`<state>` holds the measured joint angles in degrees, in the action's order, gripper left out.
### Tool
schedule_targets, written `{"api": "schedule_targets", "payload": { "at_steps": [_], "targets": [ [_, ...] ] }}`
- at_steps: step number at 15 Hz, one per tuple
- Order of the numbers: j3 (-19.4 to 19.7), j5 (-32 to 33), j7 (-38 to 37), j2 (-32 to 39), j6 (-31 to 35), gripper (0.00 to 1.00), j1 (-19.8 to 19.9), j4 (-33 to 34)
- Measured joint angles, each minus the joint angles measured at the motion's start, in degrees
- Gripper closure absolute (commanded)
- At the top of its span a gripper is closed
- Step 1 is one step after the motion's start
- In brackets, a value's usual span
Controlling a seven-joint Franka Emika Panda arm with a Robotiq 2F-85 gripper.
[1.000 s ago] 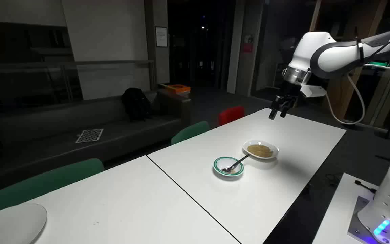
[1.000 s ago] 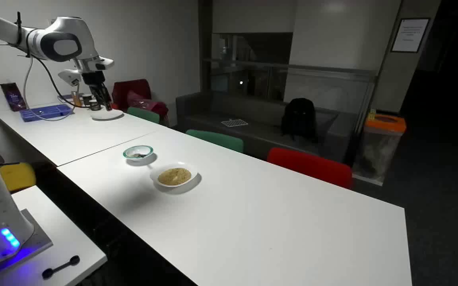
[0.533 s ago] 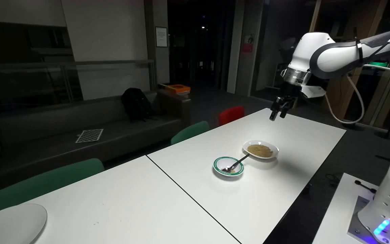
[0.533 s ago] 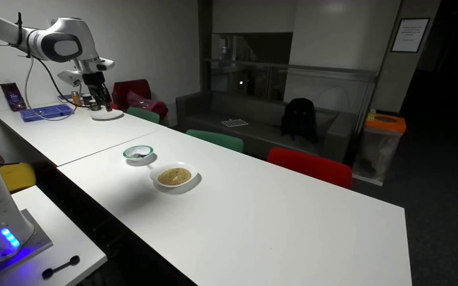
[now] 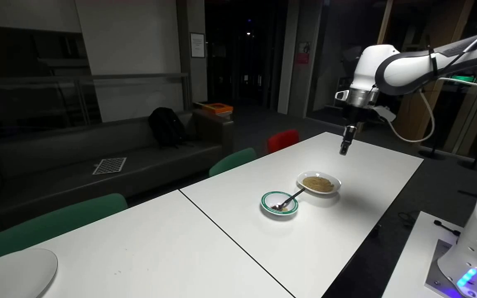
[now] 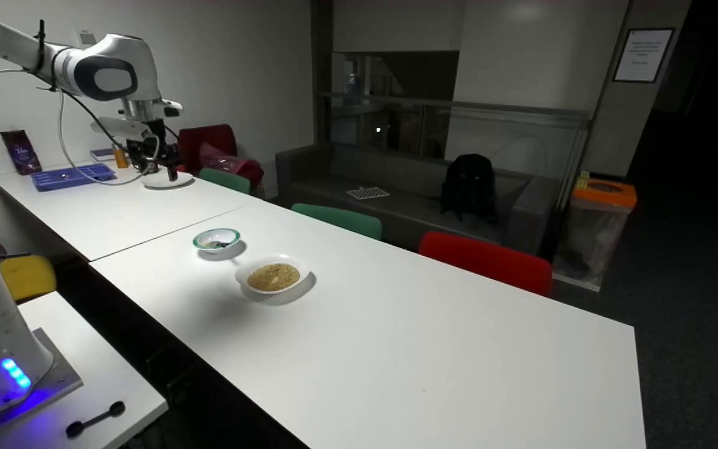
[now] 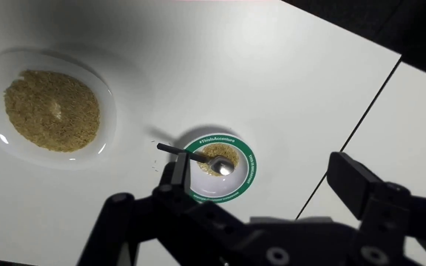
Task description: Spoon some contents from the white bowl into the green bowl twice
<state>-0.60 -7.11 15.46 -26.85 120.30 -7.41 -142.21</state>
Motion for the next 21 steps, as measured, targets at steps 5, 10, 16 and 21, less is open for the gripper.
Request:
{"api": "schedule_targets", "payload": {
  "at_steps": [5,10,16,21],
  "targets": [
    [3.8,0.2,16.3,1.5,-5.3,0.00,-0.5,3.0],
    [4.4,0.2,18.2,1.9,-5.7,0.00,-0.9,3.5],
    [4.1,0.2,25.3,3.4,-9.0,0.00,-2.7,3.5],
    [1.9,0.4,35.5,8.6,-9.7,0.00,-5.3,5.0]
  ]
}}
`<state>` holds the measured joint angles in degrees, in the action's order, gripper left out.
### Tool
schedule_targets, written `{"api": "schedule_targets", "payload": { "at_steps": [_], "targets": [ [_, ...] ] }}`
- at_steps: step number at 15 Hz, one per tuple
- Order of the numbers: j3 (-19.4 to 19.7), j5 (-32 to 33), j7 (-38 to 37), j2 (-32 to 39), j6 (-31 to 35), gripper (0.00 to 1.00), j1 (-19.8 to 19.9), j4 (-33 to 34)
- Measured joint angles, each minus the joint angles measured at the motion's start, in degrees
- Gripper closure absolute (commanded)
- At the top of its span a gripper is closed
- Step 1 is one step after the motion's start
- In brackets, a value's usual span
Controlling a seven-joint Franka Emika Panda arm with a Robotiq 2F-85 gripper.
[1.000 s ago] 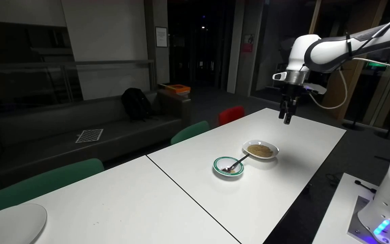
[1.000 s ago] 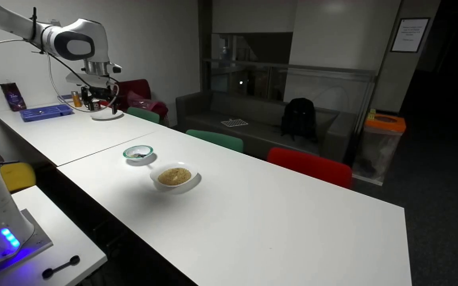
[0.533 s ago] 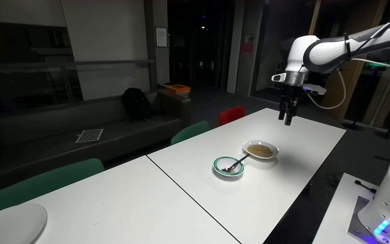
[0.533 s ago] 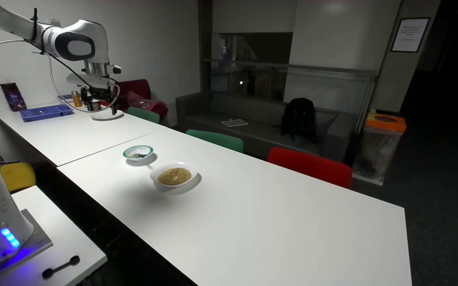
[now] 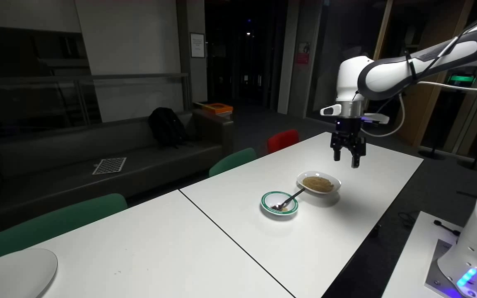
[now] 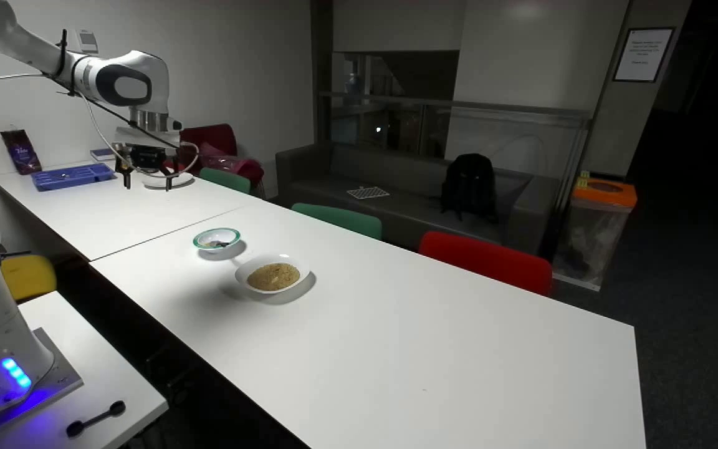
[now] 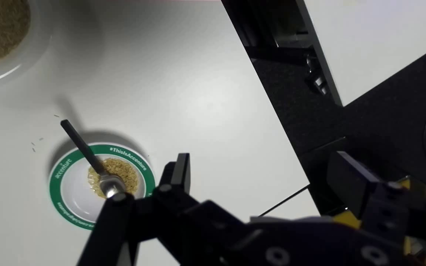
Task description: Spoon some contents from the white bowl into the green bowl twice
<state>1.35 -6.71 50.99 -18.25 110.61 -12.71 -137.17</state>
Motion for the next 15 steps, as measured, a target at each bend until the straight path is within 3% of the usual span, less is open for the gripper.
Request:
{"api": "schedule_targets", "payload": {
  "at_steps": [3,7,15],
  "targets": [
    [-2.1,2.0,5.1,4.6,0.1,0.00,-0.1,2.0],
    [-3.3,8.0,5.6,11.2,2.5,0.00,0.4,4.6],
    [-4.8,24.7,-6.6,17.3,14.6,0.00,1.8,5.2]
  ]
}}
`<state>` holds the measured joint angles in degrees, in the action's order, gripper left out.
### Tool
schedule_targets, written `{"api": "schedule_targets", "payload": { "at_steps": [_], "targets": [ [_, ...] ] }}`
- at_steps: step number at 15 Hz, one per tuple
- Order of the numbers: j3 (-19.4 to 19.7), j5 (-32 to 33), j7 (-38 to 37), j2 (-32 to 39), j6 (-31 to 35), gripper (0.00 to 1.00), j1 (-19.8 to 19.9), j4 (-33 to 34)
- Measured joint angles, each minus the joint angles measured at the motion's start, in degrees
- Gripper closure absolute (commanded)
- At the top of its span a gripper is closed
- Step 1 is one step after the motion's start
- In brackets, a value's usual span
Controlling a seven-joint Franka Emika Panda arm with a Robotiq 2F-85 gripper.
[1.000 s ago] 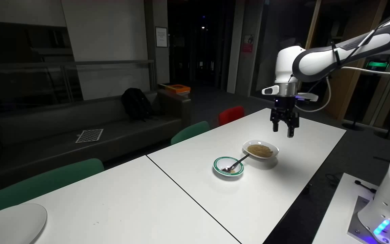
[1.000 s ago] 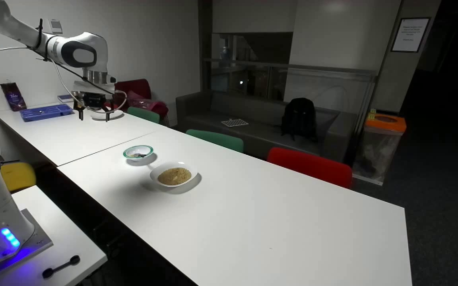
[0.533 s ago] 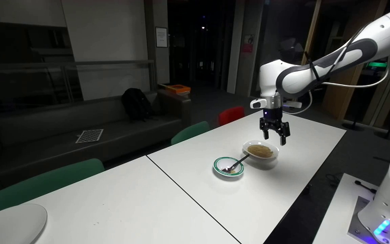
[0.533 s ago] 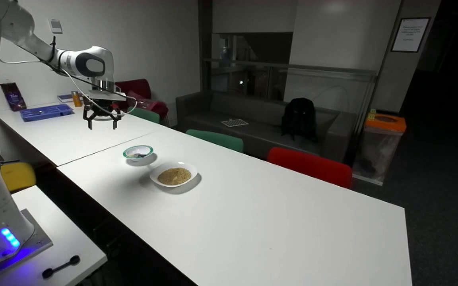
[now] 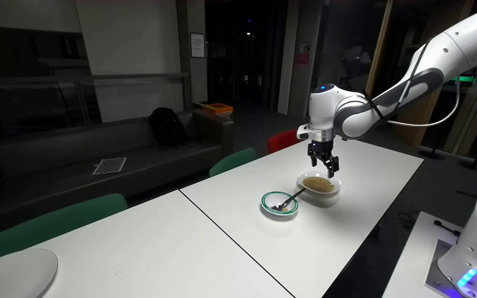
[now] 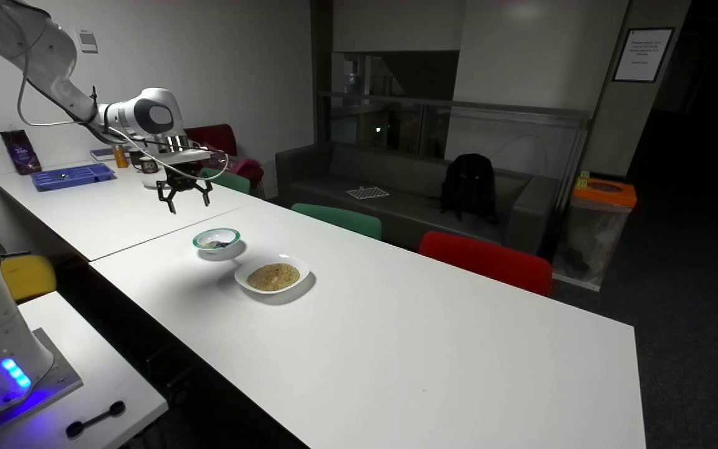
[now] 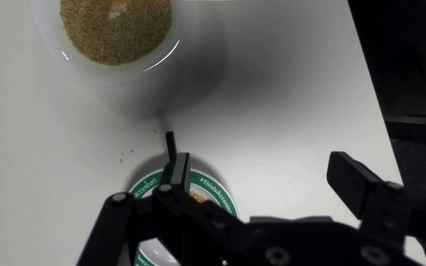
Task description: Spoon some contents from the white bowl into the green bowl twice
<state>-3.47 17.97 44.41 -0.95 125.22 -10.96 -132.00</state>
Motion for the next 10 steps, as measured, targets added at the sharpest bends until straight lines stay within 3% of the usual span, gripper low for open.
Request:
{"api": "schedule_targets", "payload": {
  "at_steps": [5,10],
  "targets": [
    [-0.4,1.2,-3.7,0.4,1.5,0.00,0.1,0.0],
    [-0.4,-5.7,1.9,3.7,-0.4,0.00,1.7,1.4]
  ]
}}
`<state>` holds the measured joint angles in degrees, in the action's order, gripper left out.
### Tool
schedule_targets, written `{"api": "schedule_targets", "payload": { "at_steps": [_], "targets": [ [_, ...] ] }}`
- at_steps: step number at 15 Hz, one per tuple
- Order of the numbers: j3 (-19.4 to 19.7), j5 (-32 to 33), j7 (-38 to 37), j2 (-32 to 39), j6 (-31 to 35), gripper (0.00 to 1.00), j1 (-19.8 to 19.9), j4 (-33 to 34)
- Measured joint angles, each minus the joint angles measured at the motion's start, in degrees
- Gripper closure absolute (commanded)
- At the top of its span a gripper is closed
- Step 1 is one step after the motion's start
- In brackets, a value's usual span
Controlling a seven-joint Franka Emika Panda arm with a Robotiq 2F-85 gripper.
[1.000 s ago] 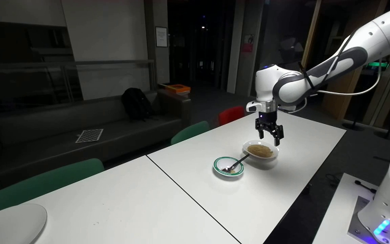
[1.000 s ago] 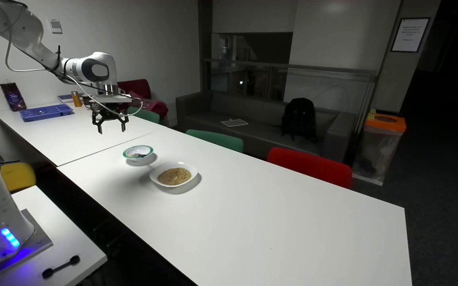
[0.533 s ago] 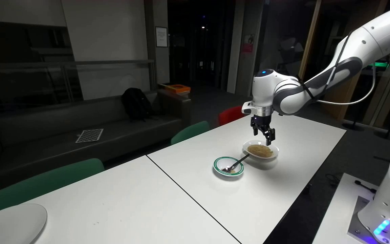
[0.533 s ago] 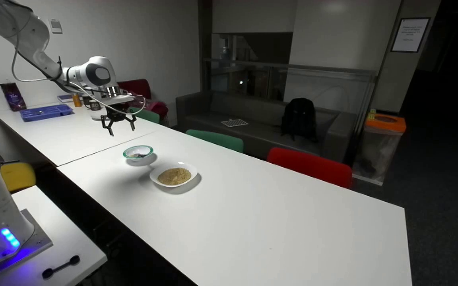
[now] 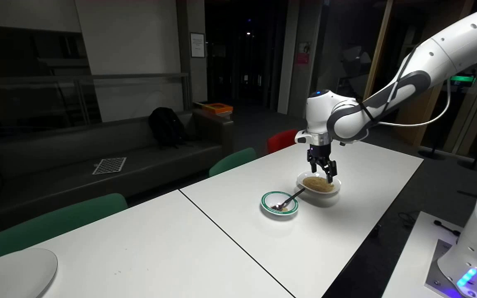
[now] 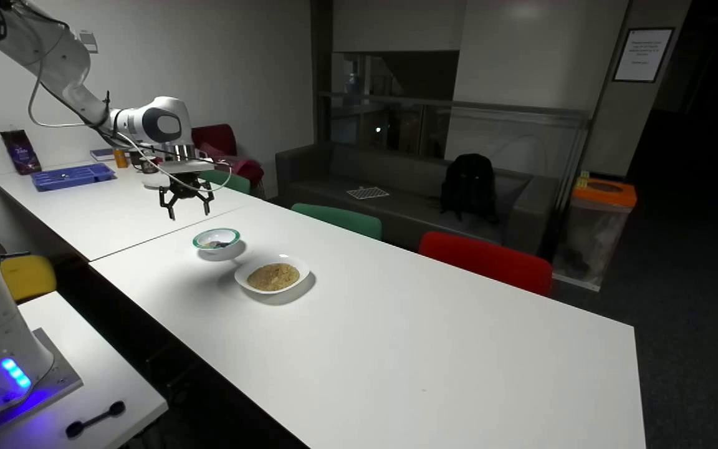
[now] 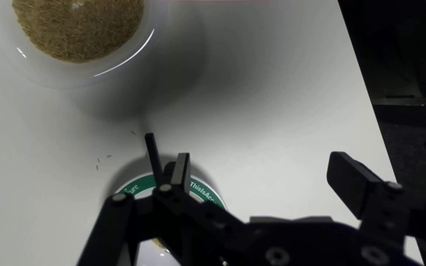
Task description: Spoon some contents from the white bowl into the green bowl twice
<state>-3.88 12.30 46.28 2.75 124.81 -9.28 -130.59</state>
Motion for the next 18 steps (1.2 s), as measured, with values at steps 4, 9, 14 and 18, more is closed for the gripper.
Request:
{"api": "schedule_targets", "payload": {
  "at_steps": [4,9,14,18],
  "targets": [
    [0.0,-4.3,4.3,2.4,-2.1,0.00,0.6,2.4],
    [-0.1,-2.6,1.4,2.5,-1.5,0.00,0.6,2.4],
    [-0.2,8.1,-8.1,4.5,4.5,0.00,0.4,1.7],
    [-0.5,12.2,-11.3,8.1,7.4,0.00,0.4,2.4]
  ]
}}
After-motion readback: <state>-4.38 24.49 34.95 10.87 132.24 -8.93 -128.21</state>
